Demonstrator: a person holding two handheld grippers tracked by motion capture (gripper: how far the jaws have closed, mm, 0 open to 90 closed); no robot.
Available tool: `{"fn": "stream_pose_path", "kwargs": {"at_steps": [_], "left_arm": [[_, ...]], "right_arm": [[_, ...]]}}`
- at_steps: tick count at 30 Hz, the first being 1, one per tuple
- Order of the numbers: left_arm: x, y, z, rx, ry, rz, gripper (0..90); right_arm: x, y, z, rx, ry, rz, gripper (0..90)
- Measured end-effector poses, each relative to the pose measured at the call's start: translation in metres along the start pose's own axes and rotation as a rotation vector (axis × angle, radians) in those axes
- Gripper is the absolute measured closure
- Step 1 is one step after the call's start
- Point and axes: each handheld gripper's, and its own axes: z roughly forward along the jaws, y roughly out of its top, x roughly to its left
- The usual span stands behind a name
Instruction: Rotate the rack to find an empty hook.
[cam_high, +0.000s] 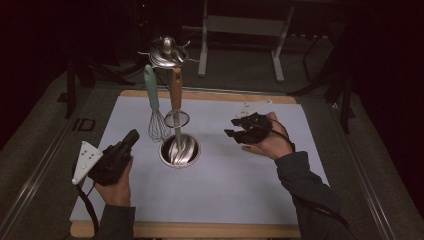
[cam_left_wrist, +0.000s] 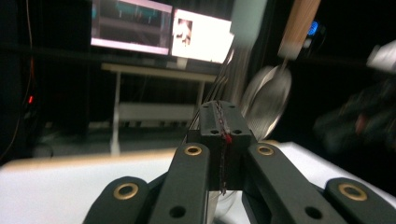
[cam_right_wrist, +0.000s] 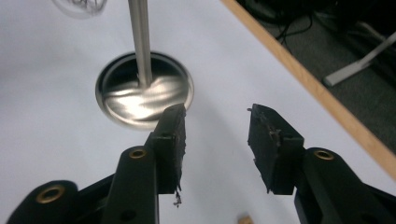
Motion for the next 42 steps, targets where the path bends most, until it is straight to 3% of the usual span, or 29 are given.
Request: {"fn": "stream_pose_path", "kwargs": {"at_steps": [5, 6, 13, 19, 25, 42], "left_arm": [[-0.012, 0.038, 0.007, -0.092, -0.035, 0.037, 89.6], [-0.012, 0.038, 0.007, -0.092, -0.035, 0.037, 89.6], [-0.023, 0.084, 0.027, -0.159, -0.051, 0.093, 89.6], [-0.030, 0.104, 0.044, -0.179, -0.048, 0.124, 89.5], [-0.034, 0.116, 0.053, -0.184, -0.045, 0.145, 89.4], [-0.035, 0.119, 0.066, -0.162, -0.028, 0.172, 89.4]], "right_arm": [[-0.004, -0.016, 0.007, 0.042, -0.003, 0.034, 54.6], [-0.004, -0.016, 0.007, 0.042, -0.003, 0.034, 54.6], [-0.006, -0.027, 0.007, 0.031, -0.003, 0.050, 54.2], [-0.005, -0.031, 0.009, 0.034, 0.002, 0.062, 54.0], [-0.006, -0.036, 0.010, 0.035, 0.006, 0.079, 53.6], [-0.008, -0.044, 0.013, 0.036, 0.011, 0.096, 53.5]]}}
